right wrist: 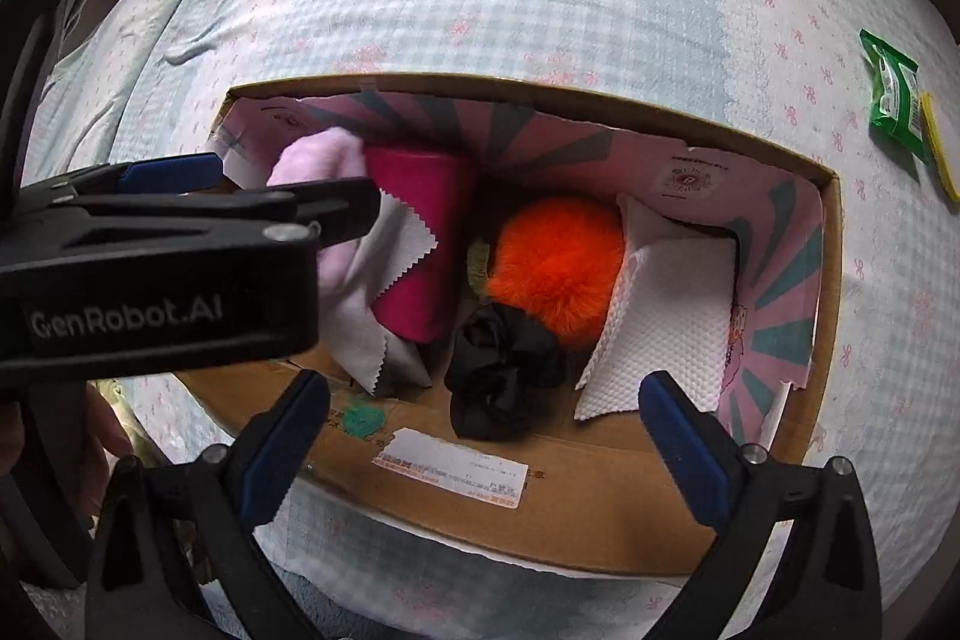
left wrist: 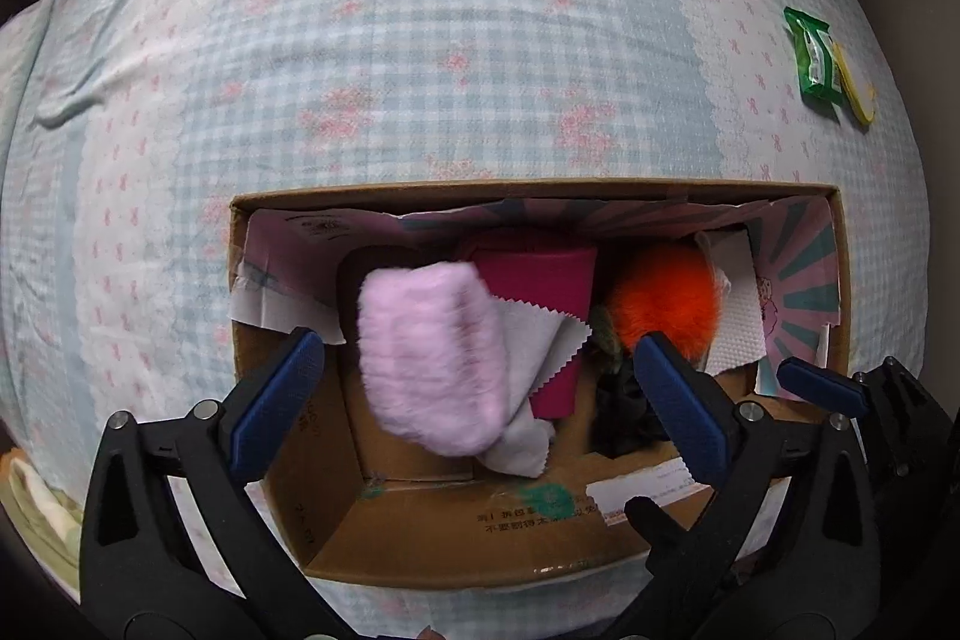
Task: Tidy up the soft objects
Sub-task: 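Open both tools to drop the scrunchies into the box, then move both tools toward the green wipes pack and yellow mesh pad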
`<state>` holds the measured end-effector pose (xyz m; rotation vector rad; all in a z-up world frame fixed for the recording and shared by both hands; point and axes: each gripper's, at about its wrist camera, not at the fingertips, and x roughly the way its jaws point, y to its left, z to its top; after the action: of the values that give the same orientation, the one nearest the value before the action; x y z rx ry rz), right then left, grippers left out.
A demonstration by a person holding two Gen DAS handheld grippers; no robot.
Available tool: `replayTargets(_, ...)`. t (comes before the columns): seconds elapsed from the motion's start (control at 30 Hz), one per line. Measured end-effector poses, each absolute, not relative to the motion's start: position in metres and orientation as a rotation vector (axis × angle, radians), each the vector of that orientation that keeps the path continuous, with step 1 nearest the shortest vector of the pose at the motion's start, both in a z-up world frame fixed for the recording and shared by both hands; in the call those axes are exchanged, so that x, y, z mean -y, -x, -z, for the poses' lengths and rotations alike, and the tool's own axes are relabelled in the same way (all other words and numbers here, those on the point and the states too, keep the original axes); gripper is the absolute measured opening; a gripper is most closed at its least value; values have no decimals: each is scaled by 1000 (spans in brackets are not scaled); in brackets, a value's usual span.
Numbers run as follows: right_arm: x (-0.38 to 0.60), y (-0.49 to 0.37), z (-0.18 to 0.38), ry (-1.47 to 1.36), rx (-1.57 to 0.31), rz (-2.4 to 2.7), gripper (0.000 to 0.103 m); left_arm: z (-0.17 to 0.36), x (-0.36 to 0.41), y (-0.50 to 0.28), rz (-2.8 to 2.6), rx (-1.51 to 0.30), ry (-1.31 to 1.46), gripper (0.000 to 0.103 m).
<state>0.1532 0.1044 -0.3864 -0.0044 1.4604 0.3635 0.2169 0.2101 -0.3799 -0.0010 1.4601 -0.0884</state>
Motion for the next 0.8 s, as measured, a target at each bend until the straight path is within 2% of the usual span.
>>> replayTargets(0.37,-96,-148,388,41,-1455,-354,103,375,-219,-210,69,-1470,29,103)
replayTargets(0.8,-100,-138,350,52,-1382,-350,103,336,-226,-189,57,-1394,48,103)
